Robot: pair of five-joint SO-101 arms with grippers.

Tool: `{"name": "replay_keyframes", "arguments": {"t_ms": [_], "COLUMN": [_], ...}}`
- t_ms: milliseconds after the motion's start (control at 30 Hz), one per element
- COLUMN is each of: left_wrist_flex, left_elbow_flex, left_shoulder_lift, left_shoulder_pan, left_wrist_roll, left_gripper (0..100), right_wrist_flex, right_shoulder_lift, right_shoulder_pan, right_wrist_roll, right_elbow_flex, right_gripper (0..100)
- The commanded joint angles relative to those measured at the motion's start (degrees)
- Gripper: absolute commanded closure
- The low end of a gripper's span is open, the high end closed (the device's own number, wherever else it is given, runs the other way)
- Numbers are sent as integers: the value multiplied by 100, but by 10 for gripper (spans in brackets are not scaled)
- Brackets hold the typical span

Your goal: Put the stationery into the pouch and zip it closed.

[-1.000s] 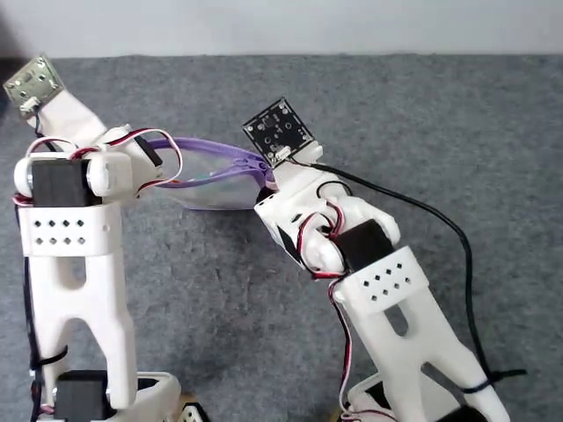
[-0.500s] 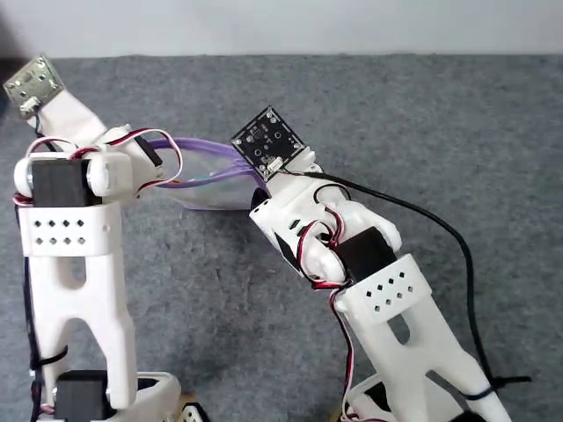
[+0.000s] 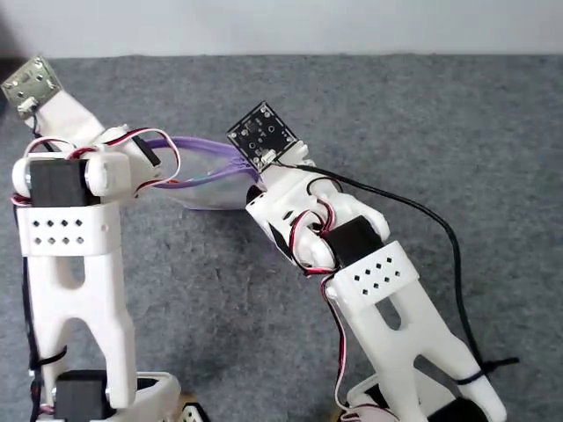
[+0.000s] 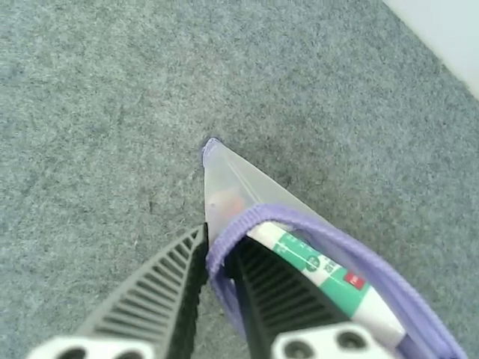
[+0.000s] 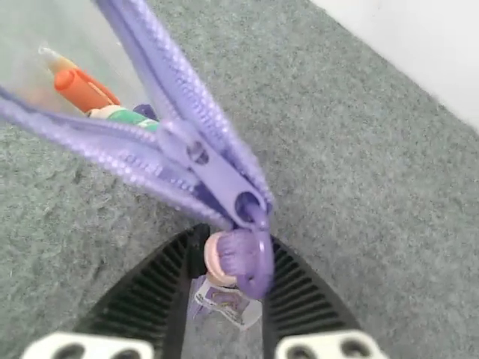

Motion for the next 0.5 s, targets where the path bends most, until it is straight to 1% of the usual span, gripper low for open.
{"name": "replay_keyframes", "arguments": {"t_ms": [0, 233, 333, 467], "left_wrist_flex": [9, 35, 237, 422], "left_elbow_flex": [233, 233, 198, 215], "left_shoulder_lift": [79, 35, 18, -325], "left_shoulder_pan": [44, 44, 105, 440], "left_wrist_roll": [79, 79, 35, -668], "left_gripper": [987, 987, 987, 985], "right_wrist_flex": [-119, -101, 31, 171], "right_shoulder_lift": [-48, -374, -681, -971], "right_shoulder_pan": [-40, 119, 163, 338], "right_wrist_roll": [70, 79, 97, 369], "right_elbow_flex": [-53, -53, -62, -53], "right_gripper": [985, 989, 989, 989]}}
